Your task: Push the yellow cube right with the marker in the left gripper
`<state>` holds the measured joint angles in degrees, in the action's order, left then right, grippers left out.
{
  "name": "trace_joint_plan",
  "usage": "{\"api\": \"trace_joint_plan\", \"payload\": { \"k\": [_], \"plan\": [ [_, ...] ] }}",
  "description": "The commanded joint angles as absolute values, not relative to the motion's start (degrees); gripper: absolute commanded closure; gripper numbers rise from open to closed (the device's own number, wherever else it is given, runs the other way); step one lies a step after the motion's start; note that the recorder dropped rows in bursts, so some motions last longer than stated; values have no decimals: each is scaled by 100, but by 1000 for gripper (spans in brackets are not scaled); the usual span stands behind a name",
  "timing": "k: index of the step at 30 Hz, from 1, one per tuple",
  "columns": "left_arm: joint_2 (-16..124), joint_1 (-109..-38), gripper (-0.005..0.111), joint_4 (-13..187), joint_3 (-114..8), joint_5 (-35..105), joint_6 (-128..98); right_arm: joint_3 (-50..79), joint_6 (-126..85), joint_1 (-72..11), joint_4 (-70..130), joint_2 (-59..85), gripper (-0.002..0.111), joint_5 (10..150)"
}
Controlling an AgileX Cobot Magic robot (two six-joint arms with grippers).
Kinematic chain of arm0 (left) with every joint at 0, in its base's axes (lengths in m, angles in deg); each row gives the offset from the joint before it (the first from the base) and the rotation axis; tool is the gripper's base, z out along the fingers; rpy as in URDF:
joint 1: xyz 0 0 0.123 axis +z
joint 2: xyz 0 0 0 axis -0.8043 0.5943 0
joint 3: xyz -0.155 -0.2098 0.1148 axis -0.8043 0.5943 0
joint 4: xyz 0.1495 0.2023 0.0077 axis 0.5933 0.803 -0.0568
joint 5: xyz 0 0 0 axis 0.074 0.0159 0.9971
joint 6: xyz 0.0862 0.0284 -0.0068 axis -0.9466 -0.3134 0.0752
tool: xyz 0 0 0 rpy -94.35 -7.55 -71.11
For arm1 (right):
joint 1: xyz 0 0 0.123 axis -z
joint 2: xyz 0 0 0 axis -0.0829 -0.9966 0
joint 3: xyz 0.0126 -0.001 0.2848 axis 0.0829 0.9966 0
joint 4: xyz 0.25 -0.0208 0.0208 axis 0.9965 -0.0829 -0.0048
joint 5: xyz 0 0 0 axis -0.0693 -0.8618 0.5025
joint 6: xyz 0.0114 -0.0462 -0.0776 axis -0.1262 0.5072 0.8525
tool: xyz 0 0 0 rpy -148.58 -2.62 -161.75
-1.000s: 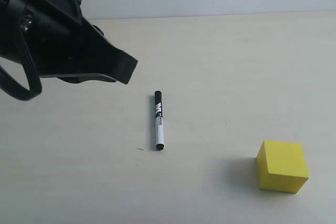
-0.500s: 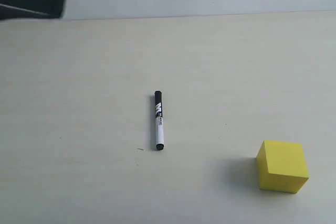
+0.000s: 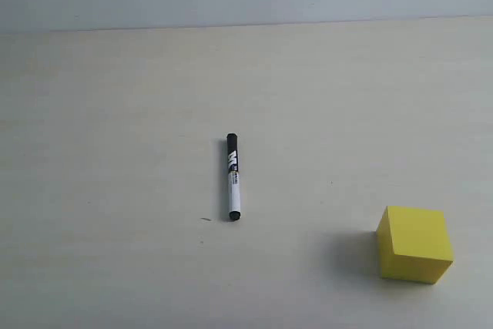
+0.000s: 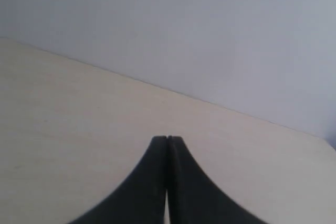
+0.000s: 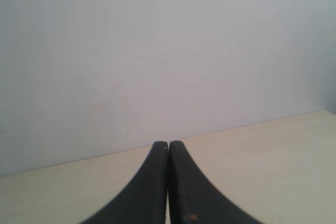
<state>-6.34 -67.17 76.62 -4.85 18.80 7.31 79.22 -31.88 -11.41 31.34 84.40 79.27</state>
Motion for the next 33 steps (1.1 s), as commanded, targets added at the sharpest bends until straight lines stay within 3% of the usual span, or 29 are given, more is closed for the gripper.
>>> {"api": "trace_joint_plan", "payload": {
  "k": [1, 4, 33],
  "plan": [
    [-1511, -6212, 106, 7583, 445, 2509, 691, 7948, -3167, -1110, 3135, 8475, 108, 7930],
    [-1597, -6135, 106, 7626, 771, 3065, 691, 7948, -3167, -1110, 3135, 8475, 108, 7930],
    [-1597, -6045, 106, 7960, 771, 2676, -1685, 7948, -3167, -1110, 3135, 8475, 108, 7930]
  ]
}}
